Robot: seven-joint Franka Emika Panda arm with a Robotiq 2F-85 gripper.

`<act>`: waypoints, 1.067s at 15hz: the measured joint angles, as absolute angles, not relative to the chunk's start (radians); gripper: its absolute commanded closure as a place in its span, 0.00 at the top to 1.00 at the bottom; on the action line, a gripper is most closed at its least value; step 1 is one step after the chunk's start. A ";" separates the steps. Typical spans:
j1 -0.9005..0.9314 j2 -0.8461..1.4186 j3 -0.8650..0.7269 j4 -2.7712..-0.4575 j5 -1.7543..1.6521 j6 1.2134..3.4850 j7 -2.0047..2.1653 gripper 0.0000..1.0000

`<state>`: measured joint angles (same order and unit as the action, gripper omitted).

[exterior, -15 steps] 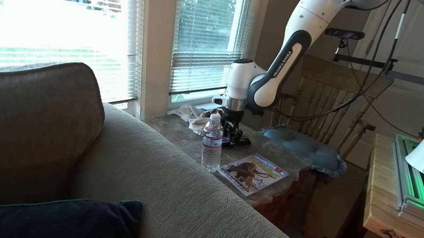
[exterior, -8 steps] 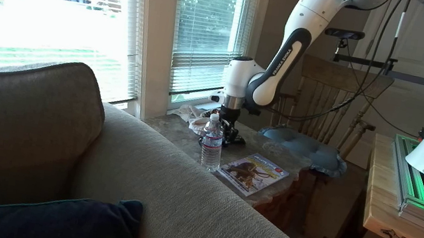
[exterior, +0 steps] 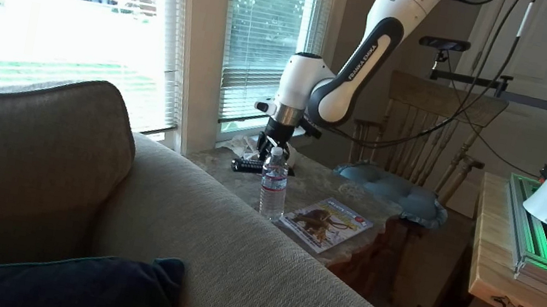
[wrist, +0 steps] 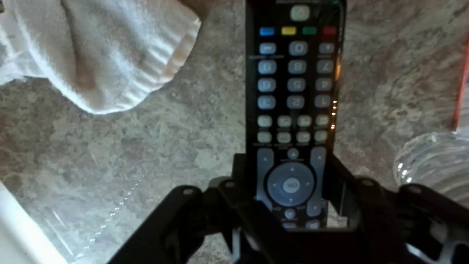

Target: Move the black remote to the left and wipe the table with the white cloth

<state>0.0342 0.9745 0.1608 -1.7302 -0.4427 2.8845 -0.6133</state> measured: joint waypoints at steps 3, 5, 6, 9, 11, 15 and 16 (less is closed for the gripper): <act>0.043 0.966 0.162 -1.710 -0.440 2.895 -0.598 0.28; 0.045 0.965 0.162 -1.699 -0.437 2.896 -0.586 0.53; 0.045 0.965 0.162 -1.697 -0.437 2.896 -0.586 0.53; 0.044 0.968 0.160 -1.698 -0.437 2.896 -0.586 0.53; 0.044 0.968 0.160 -1.698 -0.437 2.896 -0.586 0.53; 0.045 0.968 0.157 -1.697 -0.437 2.896 -0.584 0.28; 0.050 0.968 0.150 -1.695 -0.435 2.895 -0.566 0.28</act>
